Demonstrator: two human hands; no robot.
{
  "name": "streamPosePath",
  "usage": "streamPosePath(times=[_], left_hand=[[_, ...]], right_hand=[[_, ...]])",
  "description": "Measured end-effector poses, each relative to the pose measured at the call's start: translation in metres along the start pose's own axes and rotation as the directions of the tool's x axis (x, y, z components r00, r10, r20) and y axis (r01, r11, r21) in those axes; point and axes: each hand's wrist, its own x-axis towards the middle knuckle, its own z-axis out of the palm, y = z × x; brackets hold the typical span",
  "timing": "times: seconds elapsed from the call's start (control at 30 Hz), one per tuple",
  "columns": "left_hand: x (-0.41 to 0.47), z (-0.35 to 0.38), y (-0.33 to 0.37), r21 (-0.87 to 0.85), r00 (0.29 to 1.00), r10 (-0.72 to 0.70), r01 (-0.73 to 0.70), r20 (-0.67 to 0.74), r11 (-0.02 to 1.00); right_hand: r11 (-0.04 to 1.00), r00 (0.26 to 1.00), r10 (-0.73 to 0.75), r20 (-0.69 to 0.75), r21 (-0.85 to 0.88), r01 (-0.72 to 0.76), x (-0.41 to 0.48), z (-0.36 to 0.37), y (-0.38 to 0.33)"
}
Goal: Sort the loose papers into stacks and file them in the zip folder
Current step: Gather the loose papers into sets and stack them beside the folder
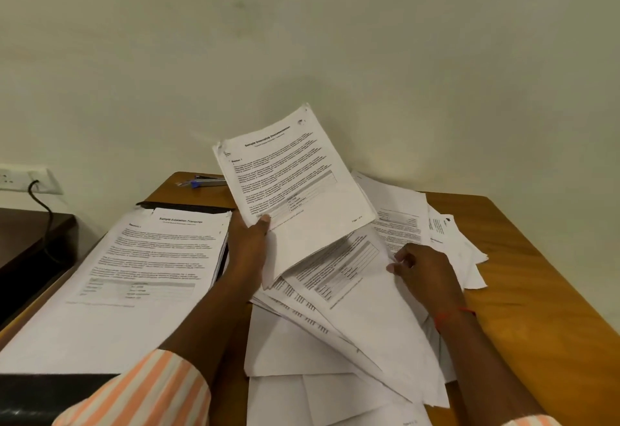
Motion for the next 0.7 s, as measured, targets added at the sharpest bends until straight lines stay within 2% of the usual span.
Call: streamPosePath(times=[0.13,0.2,0.27,0.33,0.4,0.5,0.57,0.7], left_hand=[[-0.002,0.000,0.000,0.017,0.999,0.008,-0.009,0.033,1.000],[-0.004,0.002,0.000,0.022,0.997,0.020,-0.022,0.073,1.000],[-0.006,0.003,0.002,0.050,0.994,0.023,-0.028,0.109,0.998],[-0.006,0.004,0.000,0.089,0.988,0.012,-0.026,0.152,0.996],[-0.007,0.005,-0.001,0.115,0.983,0.009,-0.031,0.183,0.993],[-0.008,0.005,0.000,0.133,0.985,0.006,-0.029,0.175,0.991],[-0.010,0.006,0.000,0.145,0.983,0.011,-0.038,0.185,0.989],[-0.015,0.009,-0.002,0.161,0.975,0.004,-0.041,0.220,0.986]], right_hand=[[0.998,0.995,0.032,-0.093,0.059,-0.027,0.001,-0.002,0.000],[0.998,0.998,0.050,-0.031,0.044,-0.048,0.002,-0.002,0.003],[0.998,0.998,0.034,0.054,-0.050,-0.032,0.003,0.001,0.006],[0.991,0.997,0.002,0.083,-0.135,0.010,0.006,0.007,0.009],[0.991,0.996,0.001,0.084,-0.135,0.010,0.004,0.007,0.005],[0.998,0.999,0.010,0.048,-0.060,-0.007,0.002,0.005,0.002],[1.000,0.999,0.023,-0.039,0.021,-0.023,-0.001,0.003,-0.001],[0.939,0.959,0.112,-0.261,0.343,-0.017,-0.002,-0.007,-0.008]])
